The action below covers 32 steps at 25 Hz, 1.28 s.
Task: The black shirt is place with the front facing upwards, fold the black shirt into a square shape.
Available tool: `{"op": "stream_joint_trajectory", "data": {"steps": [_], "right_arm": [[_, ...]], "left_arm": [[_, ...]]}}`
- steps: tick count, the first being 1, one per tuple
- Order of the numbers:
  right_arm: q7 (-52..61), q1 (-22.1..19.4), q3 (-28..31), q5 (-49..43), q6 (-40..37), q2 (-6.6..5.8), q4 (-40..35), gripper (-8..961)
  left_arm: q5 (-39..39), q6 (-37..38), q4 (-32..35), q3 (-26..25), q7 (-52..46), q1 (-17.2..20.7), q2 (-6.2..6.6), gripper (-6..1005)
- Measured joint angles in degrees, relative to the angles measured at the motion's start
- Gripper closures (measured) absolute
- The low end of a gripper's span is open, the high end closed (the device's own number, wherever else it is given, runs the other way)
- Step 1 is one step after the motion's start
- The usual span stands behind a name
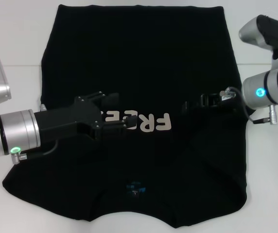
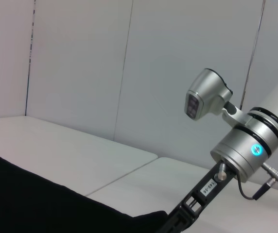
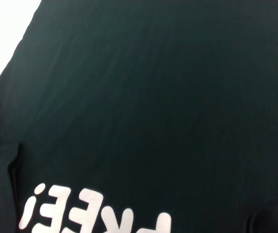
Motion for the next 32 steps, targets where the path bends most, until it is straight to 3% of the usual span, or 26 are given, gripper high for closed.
{"op": "stream_joint_trajectory", "data": {"steps": [6, 12, 17, 23, 32], "right_arm": [[0.08, 0.47, 0.20, 0.11, 2.58, 0.70, 2.32, 193], [-0.01, -0.40, 0.17, 0.62, 4.67, 1.31, 1.57, 332], [0.09, -0.38, 0.11, 0.55, 5.59, 1.32, 1.89, 569], [-0.22, -0.45, 0.01, 0.58, 5.67, 1.33, 1.93, 778], [-4.91, -1.06, 0.24, 1.55, 5.29, 2.69, -0.05, 927]], "left_arm": [[0.00, 0.24, -0.01, 0.00, 0.02, 0.18, 0.53, 125], [0.01, 0.42, 0.07, -0.01, 0.03, 0.52, 0.74, 125], [0.01, 0.33, 0.12, -0.07, 0.36, 0.88, 0.73, 125], [0.01, 0.31, 0.17, -0.09, 0.55, 1.03, 0.73, 125], [0.01, 0.14, 0.14, -0.12, 0.70, 1.01, 0.63, 126]]}}
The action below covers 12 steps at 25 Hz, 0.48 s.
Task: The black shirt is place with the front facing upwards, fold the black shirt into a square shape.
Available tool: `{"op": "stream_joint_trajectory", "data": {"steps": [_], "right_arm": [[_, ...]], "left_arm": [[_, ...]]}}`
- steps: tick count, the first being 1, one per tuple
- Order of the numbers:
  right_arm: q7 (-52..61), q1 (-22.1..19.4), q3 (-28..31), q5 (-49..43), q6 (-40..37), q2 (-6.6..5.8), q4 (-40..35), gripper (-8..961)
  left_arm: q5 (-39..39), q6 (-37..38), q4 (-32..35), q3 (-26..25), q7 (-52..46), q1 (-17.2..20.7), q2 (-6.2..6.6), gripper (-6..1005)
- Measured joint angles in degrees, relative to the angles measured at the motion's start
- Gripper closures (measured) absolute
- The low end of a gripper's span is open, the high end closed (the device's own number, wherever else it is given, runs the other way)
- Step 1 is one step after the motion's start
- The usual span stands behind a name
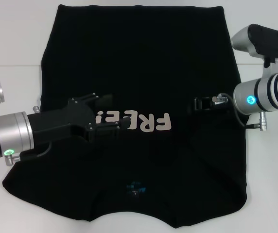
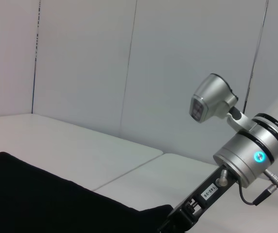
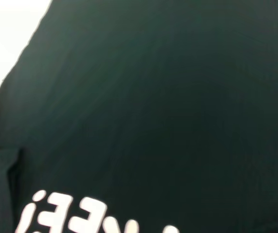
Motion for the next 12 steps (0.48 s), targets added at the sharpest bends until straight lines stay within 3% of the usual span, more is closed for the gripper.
{"op": "stream_joint_trajectory", "data": {"steps": [5, 12], "right_arm": [[-4.90, -0.18, -0.11, 1.40, -2.10, 0.79, -1.80, 942], [-8.57, 0.03, -0.28, 1.67, -6.14, 0.82, -3.17, 938]], "left_arm": [[-0.04, -0.02, 0.00, -1.15, 0.02, -0.02, 0.01, 126], [-0.16, 0.50, -0.02, -4.16, 0.03, 0.50, 0.03, 126]]}}
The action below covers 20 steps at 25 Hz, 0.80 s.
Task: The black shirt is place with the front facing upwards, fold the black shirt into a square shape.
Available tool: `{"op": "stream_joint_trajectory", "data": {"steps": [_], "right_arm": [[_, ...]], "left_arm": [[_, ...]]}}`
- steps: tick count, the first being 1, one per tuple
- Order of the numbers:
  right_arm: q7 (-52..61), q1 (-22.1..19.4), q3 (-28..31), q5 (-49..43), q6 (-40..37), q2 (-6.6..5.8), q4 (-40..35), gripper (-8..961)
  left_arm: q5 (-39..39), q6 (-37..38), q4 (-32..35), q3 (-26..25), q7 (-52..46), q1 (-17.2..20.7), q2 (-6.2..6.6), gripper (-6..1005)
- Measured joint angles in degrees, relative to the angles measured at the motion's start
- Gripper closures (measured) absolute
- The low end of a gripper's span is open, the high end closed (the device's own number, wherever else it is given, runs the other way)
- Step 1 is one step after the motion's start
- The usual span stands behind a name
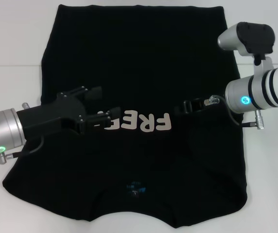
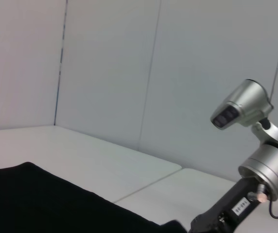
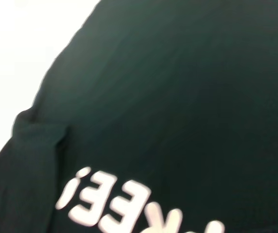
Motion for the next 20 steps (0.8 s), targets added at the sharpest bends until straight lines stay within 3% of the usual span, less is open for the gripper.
{"op": "stream_joint_trajectory", "data": {"steps": [15, 20], "right_arm": [[-0.15, 1.17, -6.87, -0.16, -4.42, 0.14, -1.17, 903], [-0.46, -1.10, -6.93, 0.05, -8.58, -0.02, -6.61, 891]], "left_arm": [[-1.34, 0.68, 0.04, -0.39, 0.00, 0.59, -0.38, 126], [-1.50, 0.68, 0.04, -0.38, 0.00, 0.58, -0.38, 126]]}}
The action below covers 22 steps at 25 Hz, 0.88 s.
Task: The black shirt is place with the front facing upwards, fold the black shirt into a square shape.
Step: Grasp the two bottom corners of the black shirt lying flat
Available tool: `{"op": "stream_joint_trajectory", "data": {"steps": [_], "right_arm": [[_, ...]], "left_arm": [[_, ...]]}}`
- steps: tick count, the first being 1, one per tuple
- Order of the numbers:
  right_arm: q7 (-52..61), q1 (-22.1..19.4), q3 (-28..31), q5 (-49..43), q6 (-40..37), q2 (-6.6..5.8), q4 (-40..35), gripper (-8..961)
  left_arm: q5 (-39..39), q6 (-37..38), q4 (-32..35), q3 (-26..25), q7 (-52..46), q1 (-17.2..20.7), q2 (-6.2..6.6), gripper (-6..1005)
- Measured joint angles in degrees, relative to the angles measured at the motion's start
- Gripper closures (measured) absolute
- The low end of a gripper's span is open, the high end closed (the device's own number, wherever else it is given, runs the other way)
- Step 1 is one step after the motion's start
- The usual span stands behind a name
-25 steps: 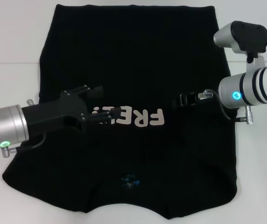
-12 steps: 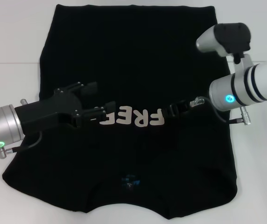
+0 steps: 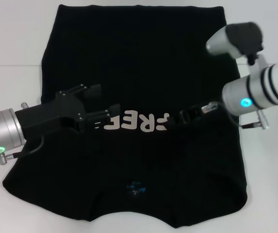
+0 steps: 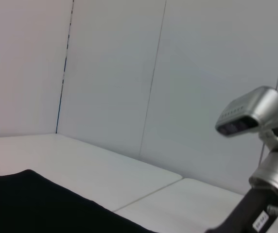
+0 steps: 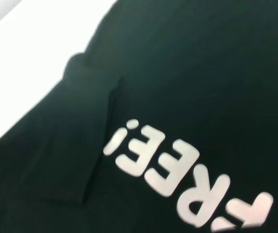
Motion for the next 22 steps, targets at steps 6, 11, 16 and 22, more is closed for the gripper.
{"op": "stream_joint_trajectory", "data": {"steps": [6, 11, 16, 22], "right_arm": [[0.35, -5.33, 0.13, 3.92, -2.45, -0.33, -9.69, 762], [-1.69, -8.25, 0.41, 10.69, -2.66, -2.66, -11.05, 500], [-8.88, -11.98, 3.55, 20.08, -4.79, -3.48, -10.71, 284], [-23.33, -17.38, 7.43, 32.16, -11.25, -1.50, -10.42, 72]], "left_arm": [[-1.91, 0.00, -0.09, -0.33, -0.01, 0.18, 0.17, 126], [-2.12, 0.15, -0.12, -1.64, -0.55, 0.34, 0.35, 126], [-2.17, 3.29, 0.24, -3.41, -4.25, 1.04, 1.37, 126], [-1.16, 6.85, 1.92, -3.30, -14.02, 3.65, 4.98, 125]]}}
